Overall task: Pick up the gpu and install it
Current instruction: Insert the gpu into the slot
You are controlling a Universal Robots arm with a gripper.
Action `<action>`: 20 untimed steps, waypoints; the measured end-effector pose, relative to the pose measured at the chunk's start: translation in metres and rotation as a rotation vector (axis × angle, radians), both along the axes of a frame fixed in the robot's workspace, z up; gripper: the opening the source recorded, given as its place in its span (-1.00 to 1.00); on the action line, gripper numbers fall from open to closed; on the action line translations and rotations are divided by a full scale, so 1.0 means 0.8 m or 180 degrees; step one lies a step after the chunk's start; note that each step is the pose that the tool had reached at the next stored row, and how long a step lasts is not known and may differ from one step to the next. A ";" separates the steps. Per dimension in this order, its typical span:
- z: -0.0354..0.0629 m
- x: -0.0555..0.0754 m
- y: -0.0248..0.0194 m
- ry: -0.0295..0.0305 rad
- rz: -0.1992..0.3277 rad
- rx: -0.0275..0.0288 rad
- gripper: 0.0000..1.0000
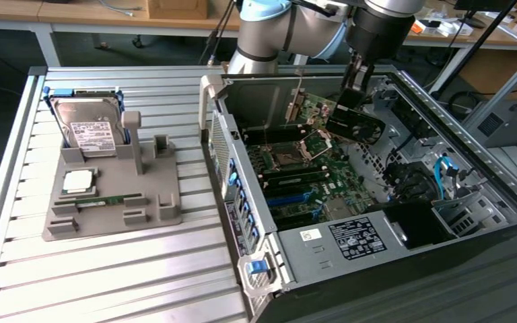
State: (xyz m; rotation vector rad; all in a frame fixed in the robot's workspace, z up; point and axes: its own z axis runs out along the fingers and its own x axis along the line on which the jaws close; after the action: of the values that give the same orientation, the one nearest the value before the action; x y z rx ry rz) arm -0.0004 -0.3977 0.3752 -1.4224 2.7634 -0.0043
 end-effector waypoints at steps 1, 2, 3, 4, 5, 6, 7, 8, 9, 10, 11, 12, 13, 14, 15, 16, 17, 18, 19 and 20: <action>0.000 0.000 0.0000 0.0000 0.0012 0.0000 -0.47; 0.000 0.000 0.0000 0.0000 0.0024 0.0000 -0.47; 0.000 0.000 0.0000 0.0000 0.0036 0.0000 -0.47; 0.000 0.000 0.0000 0.0000 0.0047 0.0000 -0.47; 0.000 0.000 0.0000 0.0000 0.0061 0.0000 -0.47; 0.000 0.000 0.0000 0.0000 0.0076 0.0000 -0.47; 0.000 0.000 0.0000 0.0000 0.0088 0.0000 -0.47; 0.000 0.000 0.0000 0.0000 0.0102 0.0000 -0.47; 0.000 0.000 0.0000 0.0000 0.0113 0.0000 -0.47; 0.000 0.000 0.0000 0.0000 0.0127 0.0000 -0.47; 0.000 0.000 0.0000 0.0000 0.0138 0.0000 -0.47; 0.000 0.000 0.0000 0.0000 0.0151 0.0000 -0.47; 0.000 0.000 0.0000 0.0000 0.0162 0.0000 -0.47; 0.000 0.000 0.0000 0.0000 0.0174 0.0000 -0.47; 0.000 0.000 0.0000 0.0000 0.0185 0.0000 -0.47; 0.000 0.000 0.0000 0.0000 0.0203 0.0000 -0.47; 0.000 0.000 0.0000 0.0000 0.0219 0.0000 -0.47; 0.000 0.000 0.0000 0.0000 0.0233 0.0000 -0.47; 0.000 0.000 0.0000 0.0000 0.0251 0.0000 -0.47; 0.000 0.000 0.0000 0.0000 0.0259 0.0000 -0.47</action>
State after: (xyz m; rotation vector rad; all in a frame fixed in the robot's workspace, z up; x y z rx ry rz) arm -0.0004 -0.3977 0.3751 -1.5334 2.7034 -0.0022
